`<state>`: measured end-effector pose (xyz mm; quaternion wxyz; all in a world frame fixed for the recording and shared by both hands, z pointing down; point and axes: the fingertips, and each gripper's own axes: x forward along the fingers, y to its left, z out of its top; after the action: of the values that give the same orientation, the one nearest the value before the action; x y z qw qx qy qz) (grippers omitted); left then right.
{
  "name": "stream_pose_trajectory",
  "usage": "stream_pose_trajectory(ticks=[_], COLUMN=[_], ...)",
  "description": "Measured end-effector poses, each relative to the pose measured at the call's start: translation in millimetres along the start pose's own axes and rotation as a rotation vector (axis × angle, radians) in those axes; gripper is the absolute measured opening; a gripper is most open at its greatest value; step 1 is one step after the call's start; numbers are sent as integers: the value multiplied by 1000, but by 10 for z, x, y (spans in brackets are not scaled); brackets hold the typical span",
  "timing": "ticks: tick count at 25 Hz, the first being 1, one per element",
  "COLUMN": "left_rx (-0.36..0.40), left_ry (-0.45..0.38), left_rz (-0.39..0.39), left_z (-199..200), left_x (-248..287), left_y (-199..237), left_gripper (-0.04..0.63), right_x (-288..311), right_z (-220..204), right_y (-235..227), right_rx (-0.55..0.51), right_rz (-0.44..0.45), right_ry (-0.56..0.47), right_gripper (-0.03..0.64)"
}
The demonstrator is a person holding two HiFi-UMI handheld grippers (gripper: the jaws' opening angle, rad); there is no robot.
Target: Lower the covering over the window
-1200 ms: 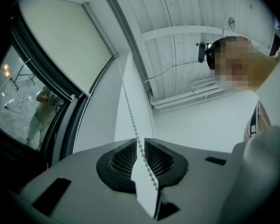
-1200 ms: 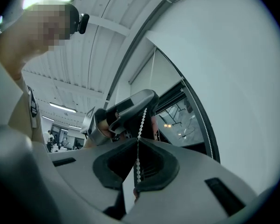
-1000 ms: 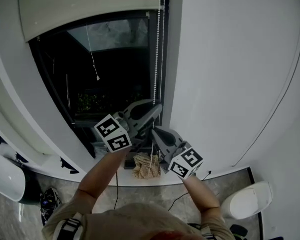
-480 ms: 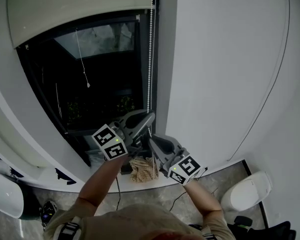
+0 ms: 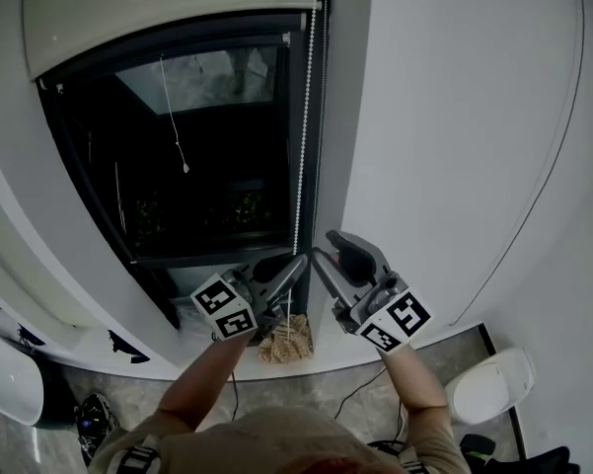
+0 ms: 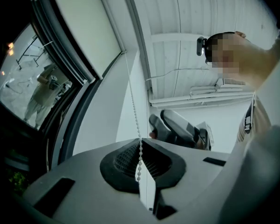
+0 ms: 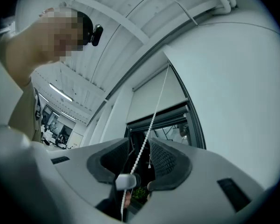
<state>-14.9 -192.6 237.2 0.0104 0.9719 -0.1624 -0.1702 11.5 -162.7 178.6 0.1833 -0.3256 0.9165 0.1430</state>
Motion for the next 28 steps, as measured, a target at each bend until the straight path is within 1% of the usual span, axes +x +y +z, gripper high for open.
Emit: stream_pose_trajectory(ticks=[3,8,20,28], left_rx=[-31,-24,-21,-7], left_ry=[15,21,19,18], left_rz=[-3,14,22,72], left_z=[-166,-209,-245,-298], left_x=[-7,1,62,166], left_y=[-1,43,38,31], left_gripper=[23,23,23,23], right_x=[210,327,296,217], right_z=[-49,-170,-179,-146], right_y=[-38,-148,-310,-429], right_rx=[-2,14,20,39], right_rz=[21,25,14,54], right_ry=[22,45,30,23], right_gripper=[127,127,127,127])
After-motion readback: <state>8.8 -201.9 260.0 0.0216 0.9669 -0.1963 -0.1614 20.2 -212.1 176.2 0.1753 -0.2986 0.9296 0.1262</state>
